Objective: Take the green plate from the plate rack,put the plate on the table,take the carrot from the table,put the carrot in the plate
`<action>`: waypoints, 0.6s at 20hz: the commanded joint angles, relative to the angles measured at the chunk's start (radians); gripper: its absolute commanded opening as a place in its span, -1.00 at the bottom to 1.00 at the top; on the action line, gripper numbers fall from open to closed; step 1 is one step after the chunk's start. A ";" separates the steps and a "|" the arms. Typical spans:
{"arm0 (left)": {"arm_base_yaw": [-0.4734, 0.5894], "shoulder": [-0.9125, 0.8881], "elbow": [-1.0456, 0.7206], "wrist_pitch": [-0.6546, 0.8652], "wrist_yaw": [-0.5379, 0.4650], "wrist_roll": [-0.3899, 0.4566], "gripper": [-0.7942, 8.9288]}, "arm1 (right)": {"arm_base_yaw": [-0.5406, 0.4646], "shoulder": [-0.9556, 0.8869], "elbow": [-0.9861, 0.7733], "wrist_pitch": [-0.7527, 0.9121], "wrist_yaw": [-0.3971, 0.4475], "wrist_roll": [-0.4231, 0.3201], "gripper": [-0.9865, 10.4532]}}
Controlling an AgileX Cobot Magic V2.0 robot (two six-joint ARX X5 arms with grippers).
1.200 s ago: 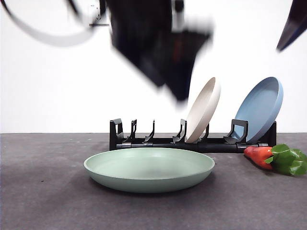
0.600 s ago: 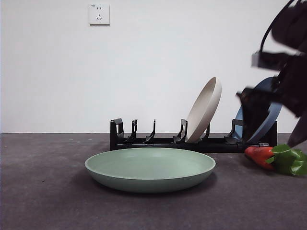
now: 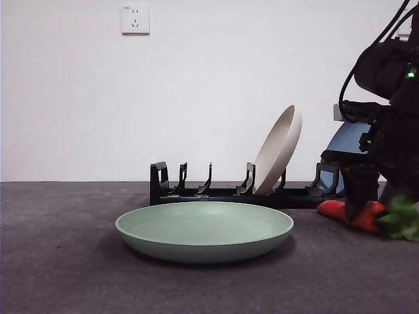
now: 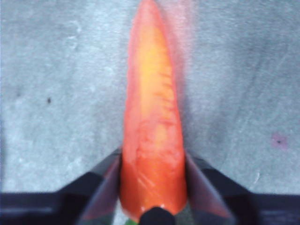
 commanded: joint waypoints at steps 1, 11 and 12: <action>-0.003 0.000 -0.004 -0.007 -0.003 -0.010 -0.24 | 0.002 0.008 0.003 0.004 0.002 0.009 -0.85; -0.003 0.005 -0.005 -0.026 -0.005 -0.005 -0.24 | 0.178 -0.270 0.003 -0.106 -0.031 0.027 -0.85; -0.003 0.005 -0.005 -0.028 -0.005 -0.006 -0.24 | 0.217 -0.281 0.003 -0.092 -0.029 0.041 -0.85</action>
